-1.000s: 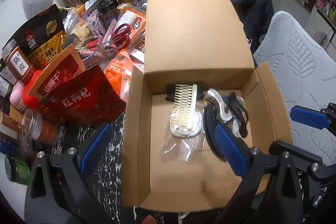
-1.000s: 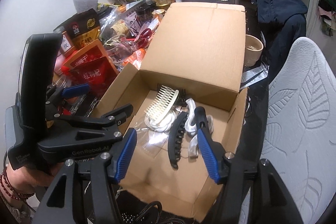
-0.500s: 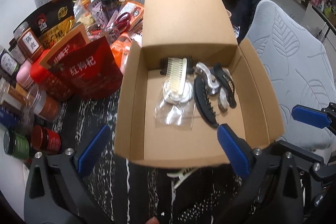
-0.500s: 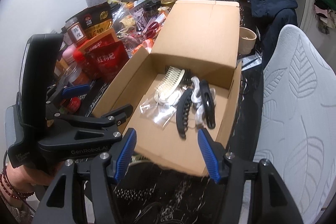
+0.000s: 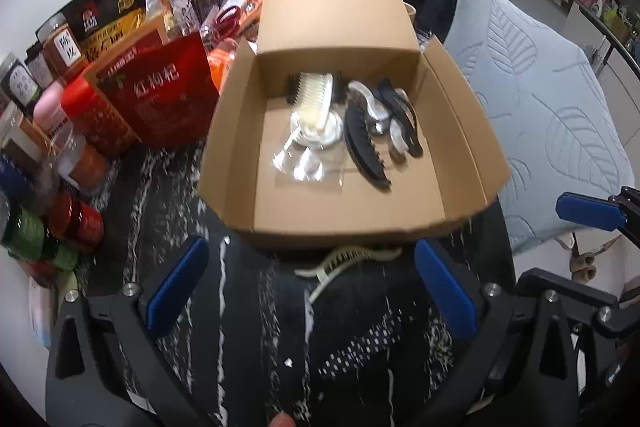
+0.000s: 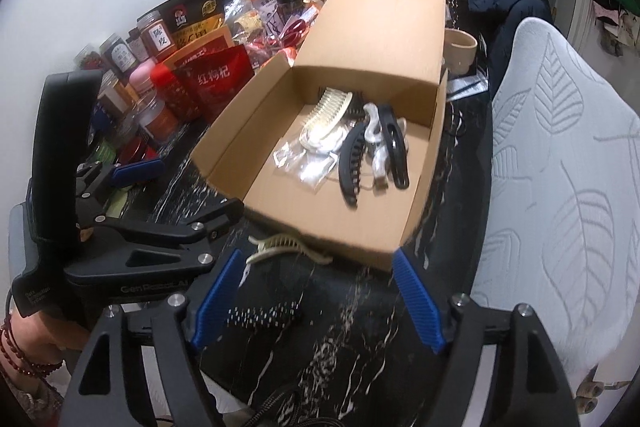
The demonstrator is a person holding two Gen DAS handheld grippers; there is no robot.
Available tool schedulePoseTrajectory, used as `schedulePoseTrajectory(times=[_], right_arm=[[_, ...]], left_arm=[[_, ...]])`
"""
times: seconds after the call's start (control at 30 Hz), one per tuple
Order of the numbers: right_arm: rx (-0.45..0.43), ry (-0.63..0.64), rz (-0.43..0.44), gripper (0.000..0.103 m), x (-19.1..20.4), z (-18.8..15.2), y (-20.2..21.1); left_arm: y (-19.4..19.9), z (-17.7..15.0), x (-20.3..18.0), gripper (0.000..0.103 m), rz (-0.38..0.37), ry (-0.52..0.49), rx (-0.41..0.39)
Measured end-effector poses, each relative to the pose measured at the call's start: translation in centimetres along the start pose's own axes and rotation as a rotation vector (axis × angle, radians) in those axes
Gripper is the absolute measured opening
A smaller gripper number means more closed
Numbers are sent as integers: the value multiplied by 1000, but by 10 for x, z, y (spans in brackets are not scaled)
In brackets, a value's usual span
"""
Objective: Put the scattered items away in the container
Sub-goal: 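Withdraw both tools from the box toward the scrunchie and cream claw clip, then grasp the black polka-dot scrunchie with the left gripper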
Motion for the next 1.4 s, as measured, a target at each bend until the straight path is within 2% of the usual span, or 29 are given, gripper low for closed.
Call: schedulePoseTrajectory(times=[0.23,0.47,0.7,0.8,0.9,1.17,1.27,1.37,1.4], right_arm=[[40,-6,-10,79,-8,-33,-1],[94,-28,-32,79,-21,-65,-13],[138,-45,-52,79,-38,-87,-28],[153,-57,-62,79,-46,-94,-34],[163,-73,-70,79,-52,-99,-40],[180,-115,-82,79,-67,-104,-46],[181,-120,-84,79,-68,-103,-47],[184,-129,-79,79,-68,-101,-49],[185,-130,-78,79,-68,-100,-50]], left_arm=[[-6,-40,-22,103,-39,-2,53],[-21,-75,-46,103,-114,-11,100],[-47,-101,-61,103,-127,-53,151],[-57,-107,-66,103,-128,-67,167],[-61,-106,-69,103,-125,-79,150],[-75,-105,-81,102,-176,-82,152],[-80,-110,-83,95,-189,-86,167],[-87,-120,-83,80,-200,-88,210],[-88,-121,-81,77,-182,-94,202]])
Point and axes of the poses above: each gripper's, at about its wrist camera, not at the fingertips, and y roughly against the way its jaws point, x to its left, z to its top, the point moved 10 cm from there along -y, roughly the way its jaws point, and after that the axes turned 14 degrees about -y, right-handed, at the moved point
